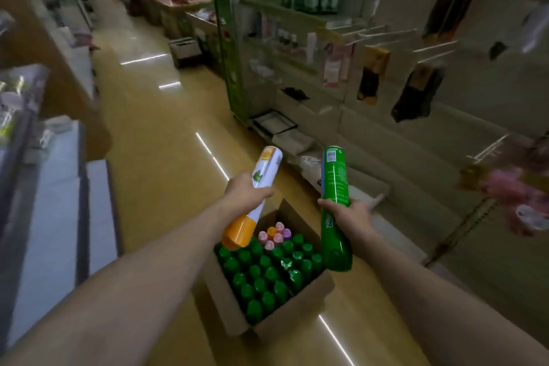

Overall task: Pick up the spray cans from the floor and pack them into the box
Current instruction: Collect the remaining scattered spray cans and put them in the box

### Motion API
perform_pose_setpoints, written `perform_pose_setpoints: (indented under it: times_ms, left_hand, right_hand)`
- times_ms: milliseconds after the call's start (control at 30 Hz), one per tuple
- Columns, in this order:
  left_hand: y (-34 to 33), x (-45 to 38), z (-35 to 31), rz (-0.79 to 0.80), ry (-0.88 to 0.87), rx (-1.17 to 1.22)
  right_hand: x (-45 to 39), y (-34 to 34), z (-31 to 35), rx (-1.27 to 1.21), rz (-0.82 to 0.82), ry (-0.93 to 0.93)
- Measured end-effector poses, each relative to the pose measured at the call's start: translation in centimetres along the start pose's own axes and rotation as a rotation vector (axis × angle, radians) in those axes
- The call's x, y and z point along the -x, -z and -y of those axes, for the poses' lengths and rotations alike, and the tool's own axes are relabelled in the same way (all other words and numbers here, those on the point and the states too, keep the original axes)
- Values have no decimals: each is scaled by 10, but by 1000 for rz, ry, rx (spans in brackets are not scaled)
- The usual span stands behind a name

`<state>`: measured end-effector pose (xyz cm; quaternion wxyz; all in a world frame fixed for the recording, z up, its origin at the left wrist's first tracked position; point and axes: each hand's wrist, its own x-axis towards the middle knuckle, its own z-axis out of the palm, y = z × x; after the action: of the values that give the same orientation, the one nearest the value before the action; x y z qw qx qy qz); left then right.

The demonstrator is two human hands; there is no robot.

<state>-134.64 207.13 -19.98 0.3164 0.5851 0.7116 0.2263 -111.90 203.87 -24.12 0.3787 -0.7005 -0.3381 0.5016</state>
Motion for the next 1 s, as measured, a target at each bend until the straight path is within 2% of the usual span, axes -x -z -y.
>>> perform_pose_setpoints:
  times_ms: [233,467,700,867,1000]
  left_hand:
    - [3,-71,47,-13,175,60]
    - [-1,-145,76,-50,398,111]
    - [6,-195,119,-57,567,166]
    - [14,-244,172,0,628,183]
    - [16,-298,235,144,643,144]
  right_hand:
    - [-88,-64,11,129,84,-67]
    - [-180,-114,38,242,288,-145]
    - [-232,-173,60,368,423,-183]
    - [-274,-239,49,543,487,-269]
    - [-305,-305,11,705,538,-320]
